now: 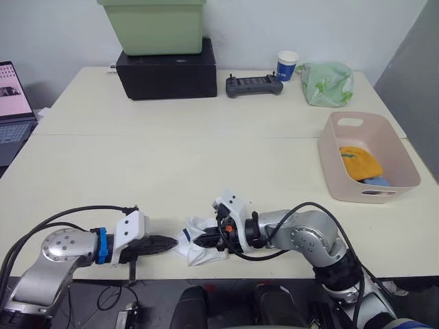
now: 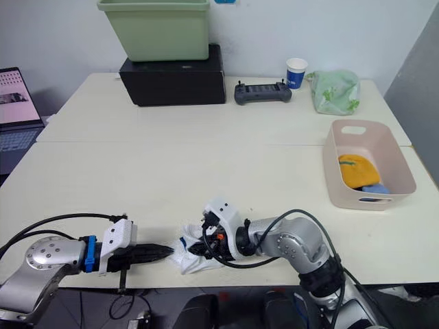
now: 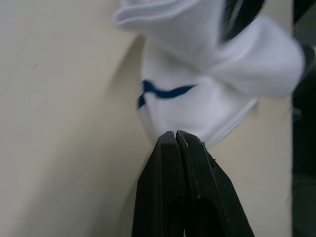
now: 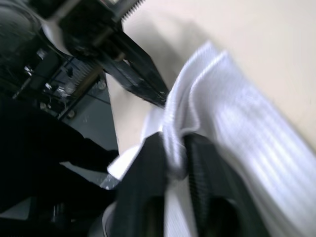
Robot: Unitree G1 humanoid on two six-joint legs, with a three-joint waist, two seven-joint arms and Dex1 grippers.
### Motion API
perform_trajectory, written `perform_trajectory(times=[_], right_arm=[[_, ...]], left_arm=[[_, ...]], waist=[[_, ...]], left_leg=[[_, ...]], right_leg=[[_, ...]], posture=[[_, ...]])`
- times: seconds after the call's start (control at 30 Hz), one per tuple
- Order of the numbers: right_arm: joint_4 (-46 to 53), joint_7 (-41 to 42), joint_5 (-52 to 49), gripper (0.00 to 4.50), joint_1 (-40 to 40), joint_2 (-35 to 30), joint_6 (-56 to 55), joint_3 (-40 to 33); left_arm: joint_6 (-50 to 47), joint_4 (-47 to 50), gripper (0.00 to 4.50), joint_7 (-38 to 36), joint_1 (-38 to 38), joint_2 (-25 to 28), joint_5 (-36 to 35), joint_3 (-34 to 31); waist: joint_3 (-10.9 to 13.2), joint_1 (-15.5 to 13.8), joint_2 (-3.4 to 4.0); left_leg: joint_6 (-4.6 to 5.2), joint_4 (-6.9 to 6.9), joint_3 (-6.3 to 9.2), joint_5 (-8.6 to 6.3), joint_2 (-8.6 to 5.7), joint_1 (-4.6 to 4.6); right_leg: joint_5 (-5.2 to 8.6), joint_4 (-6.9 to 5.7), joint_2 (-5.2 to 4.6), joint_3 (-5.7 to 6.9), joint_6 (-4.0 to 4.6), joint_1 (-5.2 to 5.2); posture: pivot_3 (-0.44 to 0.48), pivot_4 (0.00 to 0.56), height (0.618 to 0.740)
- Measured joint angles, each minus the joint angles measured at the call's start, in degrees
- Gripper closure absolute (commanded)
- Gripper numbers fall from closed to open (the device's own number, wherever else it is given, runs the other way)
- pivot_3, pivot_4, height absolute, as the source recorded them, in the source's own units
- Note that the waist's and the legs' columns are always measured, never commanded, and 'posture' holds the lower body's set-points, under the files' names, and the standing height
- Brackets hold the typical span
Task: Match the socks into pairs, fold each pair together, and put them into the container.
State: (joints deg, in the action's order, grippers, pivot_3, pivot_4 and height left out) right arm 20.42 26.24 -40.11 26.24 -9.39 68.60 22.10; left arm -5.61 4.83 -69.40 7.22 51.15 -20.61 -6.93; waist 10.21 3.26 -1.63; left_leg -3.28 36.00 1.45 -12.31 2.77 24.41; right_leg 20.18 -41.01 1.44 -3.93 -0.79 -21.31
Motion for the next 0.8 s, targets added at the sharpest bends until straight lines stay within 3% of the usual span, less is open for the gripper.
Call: perform_trajectory(times=[0.23, 0.33, 0.47, 0.77, 0.8], right_arm=[[5.21, 3.72, -1.79, 0.2, 1.13, -5.35, -0.38, -3.21], [7.54, 6.7, 0.21, 0.02, 1.91, -10.26, -4.91, -2.76], [7.03, 10.55, 8.19, 1.06, 1.53, -16.1, -14.94, 1.39], [-0.67, 14.29, 18.38, 4.43, 1.09, -13.66, -26.22, 9.79], [-1.37, 14.57, 19.49, 4.47, 1.12, -14.03, -26.98, 10.14]], left_arm=[[-7.65, -1.57, 4.5, -0.24, -2.47, 0.96, -5.49, -4.55], [-10.05, -0.29, 4.5, -1.69, -5.33, 2.59, -7.29, -4.99], [-13.39, 3.1, 4.5, -3.78, -14.55, 2.97, -10.23, -4.2], [-14.85, 10.65, 4.5, -8.11, -21.66, 0.14, -9.15, 9.87], [-13.26, 10.14, 4.5, -9.11, -21.72, 0.78, -6.72, 11.69]], waist=[[0.02, -0.1, -0.03], [0.02, -0.13, -0.03], [0.03, -0.37, -0.08], [0.04, 0.15, -0.08], [0.04, 0.11, -0.07]], left_leg=[[0.0, 0.04, 0.01, 0.0, -0.04, 0.08], [0.0, 0.04, 0.03, 0.0, -0.04, 0.08], [-0.01, 0.07, 0.02, 0.01, -0.06, 0.13], [-0.01, 0.08, 0.05, 0.01, -0.01, 0.23], [-0.01, 0.08, 0.04, 0.01, -0.04, 0.21]], right_leg=[[-0.04, 0.03, -0.06, 0.04, 0.06, -0.03], [0.02, 0.03, -0.05, 0.07, -0.04, -0.02], [0.05, 0.03, -0.03, 0.11, -0.1, -0.01], [-0.1, 0.02, 0.35, 0.04, 0.15, -0.12], [-0.1, 0.01, 0.38, 0.08, 0.16, -0.11]], posture=[[0.0, 0.15, 0.735], [0.0, 0.15, 0.735], [0.0, 0.15, 0.735], [0.0, 0.15, 0.735], [0.0, 0.15, 0.735]])
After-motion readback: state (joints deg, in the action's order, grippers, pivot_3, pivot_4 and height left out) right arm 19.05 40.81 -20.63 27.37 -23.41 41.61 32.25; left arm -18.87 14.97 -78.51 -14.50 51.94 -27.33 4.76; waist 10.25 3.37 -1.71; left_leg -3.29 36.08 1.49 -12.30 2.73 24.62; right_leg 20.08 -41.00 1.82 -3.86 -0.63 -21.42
